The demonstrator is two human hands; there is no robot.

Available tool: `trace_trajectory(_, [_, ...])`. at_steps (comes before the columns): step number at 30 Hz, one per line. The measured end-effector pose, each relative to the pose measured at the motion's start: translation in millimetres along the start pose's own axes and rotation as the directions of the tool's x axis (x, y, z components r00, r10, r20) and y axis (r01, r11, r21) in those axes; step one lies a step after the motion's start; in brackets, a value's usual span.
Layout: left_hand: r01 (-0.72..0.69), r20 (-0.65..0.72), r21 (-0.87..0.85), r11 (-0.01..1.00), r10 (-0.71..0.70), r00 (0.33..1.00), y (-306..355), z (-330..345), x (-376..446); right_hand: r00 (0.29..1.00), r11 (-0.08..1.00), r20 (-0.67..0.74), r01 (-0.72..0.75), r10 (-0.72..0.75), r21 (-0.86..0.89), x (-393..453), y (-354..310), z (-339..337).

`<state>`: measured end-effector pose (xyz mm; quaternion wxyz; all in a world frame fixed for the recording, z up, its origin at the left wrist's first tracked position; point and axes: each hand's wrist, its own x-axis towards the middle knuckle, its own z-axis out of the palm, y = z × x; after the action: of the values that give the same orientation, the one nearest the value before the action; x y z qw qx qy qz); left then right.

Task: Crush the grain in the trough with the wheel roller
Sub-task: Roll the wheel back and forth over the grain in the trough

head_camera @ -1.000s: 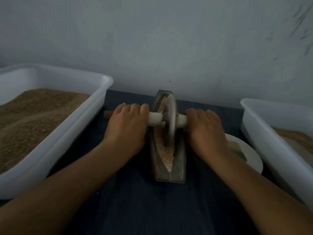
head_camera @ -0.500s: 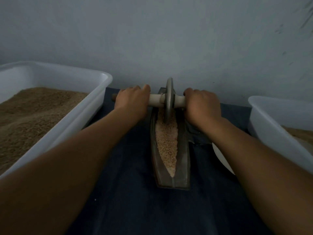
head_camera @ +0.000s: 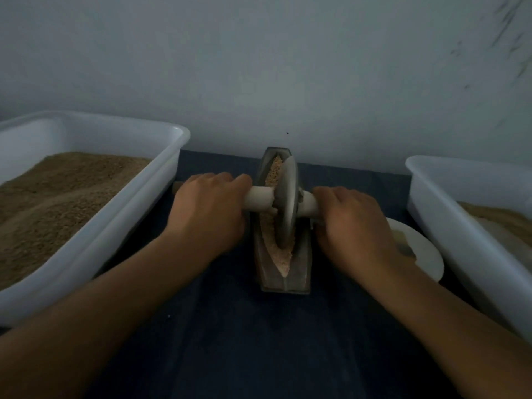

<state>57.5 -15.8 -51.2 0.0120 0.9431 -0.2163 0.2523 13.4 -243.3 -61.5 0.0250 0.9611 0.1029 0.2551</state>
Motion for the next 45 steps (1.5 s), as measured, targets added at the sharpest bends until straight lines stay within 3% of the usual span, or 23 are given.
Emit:
trace_trajectory(4, [0.025, 0.022, -0.076, 0.997, -0.024, 0.999, -0.3, -14.6, -22.1, 0.998, 0.999, -0.042, 0.036, -0.035, 0.013, -14.7, -8.7, -21.0])
trace_trajectory(10, [0.012, -0.002, -0.018, 1.000, -0.012, 1.000, 5.4, -2.2, -27.4, 0.998, 0.997, -0.033, 0.053, -0.055, -0.058, -6.1, -7.7, -9.8])
trace_trajectory(15, [-0.033, -0.018, 0.063, 0.997, 0.034, 0.999, 2.5, 19.2, 6.1, 0.999, 0.998, 0.038, 0.016, -0.013, -0.062, 17.6, 9.8, 16.6])
trace_trajectory(29, [0.114, 0.117, -0.036, 0.993, -0.109, 0.987, -17.5, 50.7, 86.2, 0.996, 0.980, 0.049, -0.061, 0.071, -0.188, 108.9, 31.4, 46.7])
trace_trajectory(40, [0.044, -0.023, 0.117, 0.992, -0.042, 0.999, 0.4, 27.1, 26.0, 1.000, 0.996, 0.011, -0.012, 0.013, -0.088, 32.4, 10.1, 20.3])
trace_trajectory(45, [0.059, -0.019, 0.089, 0.994, -0.057, 0.998, 5.7, 9.9, -6.4, 1.000, 0.998, -0.014, 0.018, -0.018, -0.052, 1.4, -6.4, -4.3])
